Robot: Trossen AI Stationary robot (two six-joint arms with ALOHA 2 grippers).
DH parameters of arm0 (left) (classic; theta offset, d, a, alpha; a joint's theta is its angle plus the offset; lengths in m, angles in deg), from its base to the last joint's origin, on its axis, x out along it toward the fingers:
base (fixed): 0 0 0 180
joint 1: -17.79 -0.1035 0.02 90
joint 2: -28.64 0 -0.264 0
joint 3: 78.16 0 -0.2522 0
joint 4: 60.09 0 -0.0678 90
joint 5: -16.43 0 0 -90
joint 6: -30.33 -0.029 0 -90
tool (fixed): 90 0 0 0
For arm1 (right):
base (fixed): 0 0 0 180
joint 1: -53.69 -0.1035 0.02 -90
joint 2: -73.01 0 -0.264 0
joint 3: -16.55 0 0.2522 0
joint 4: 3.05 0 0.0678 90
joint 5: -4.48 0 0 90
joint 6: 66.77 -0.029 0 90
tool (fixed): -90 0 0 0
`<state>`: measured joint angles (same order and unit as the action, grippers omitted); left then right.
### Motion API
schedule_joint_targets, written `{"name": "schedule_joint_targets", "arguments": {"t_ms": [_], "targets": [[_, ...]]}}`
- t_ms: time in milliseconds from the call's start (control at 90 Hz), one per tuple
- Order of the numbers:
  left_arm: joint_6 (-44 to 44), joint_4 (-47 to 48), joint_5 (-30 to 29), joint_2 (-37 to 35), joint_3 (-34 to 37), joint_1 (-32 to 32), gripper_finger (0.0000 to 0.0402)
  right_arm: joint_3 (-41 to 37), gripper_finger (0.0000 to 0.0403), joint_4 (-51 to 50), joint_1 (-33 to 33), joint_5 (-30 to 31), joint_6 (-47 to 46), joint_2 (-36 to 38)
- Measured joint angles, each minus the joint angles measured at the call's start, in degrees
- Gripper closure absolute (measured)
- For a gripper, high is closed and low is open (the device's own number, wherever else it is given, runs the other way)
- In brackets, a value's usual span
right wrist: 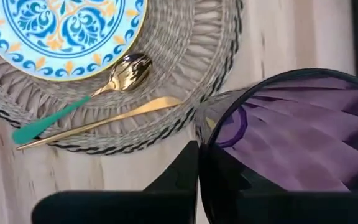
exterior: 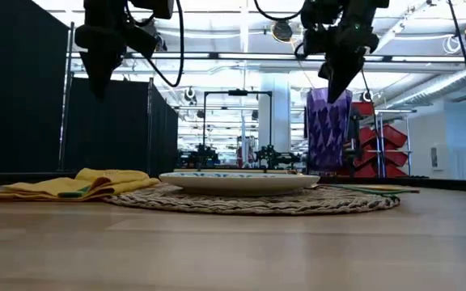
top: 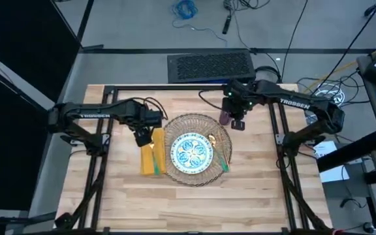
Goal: Set table place
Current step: Put the purple cup to the top right of the tablemat, then adjust the green spoon and gold table knife
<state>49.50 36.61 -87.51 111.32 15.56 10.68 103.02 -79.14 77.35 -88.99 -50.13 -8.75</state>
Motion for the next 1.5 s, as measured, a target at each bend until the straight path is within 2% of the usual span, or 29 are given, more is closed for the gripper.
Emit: {"name": "schedule_joint_targets", "arguments": {"t_ms": [78, 444, 778, 1067, 1222, 1344, 1411, 1500], "targets": [[0.0, -0.4, -1.1, 0.0, 0.0, 0.0, 0.0223, -1.3, 0.0402, 0.2, -0.2, 2.1, -0.4, 0.0], [-0.5, -3.2, -2.4, 0.0, 0.0, 0.0, 0.0223, -4.8, 0.0395, 3.1, -0.1, 2.4, -2.5, 0.0], [-0.1, -3.1, -2.4, 0.0, 0.0, 0.0, 0.0223, -4.9, 0.0304, 3.8, 0.0, 8.3, -4.2, 0.0], [-0.1, -3.1, -2.4, 0.0, 0.0, 0.0, 0.0223, -2.1, 0.0251, 2.5, -1.8, 8.3, -9.9, 2.7], [0.0, -3.1, -2.4, 0.0, 0.0, 0.0, 0.0223, 2.1, 0.0243, -2.0, -7.3, 8.2, -19.9, 6.9], [1.9, -3.2, -2.4, 0.0, 0.0, 0.4, 0.0223, -0.7, 0.0246, -2.9, -16.9, 8.0, -33.7, 9.2], [3.0, -5.0, -2.2, 0.0, 0.0, 0.8, 0.0223, -4.8, 0.0247, 1.3, -23.5, 8.5, -41.8, 9.0], [3.9, -10.7, 0.5, 0.0, 0.1, 1.3, 0.0223, -10.8, 0.0247, 12.6, -31.1, 12.4, -51.4, 7.8]]}}
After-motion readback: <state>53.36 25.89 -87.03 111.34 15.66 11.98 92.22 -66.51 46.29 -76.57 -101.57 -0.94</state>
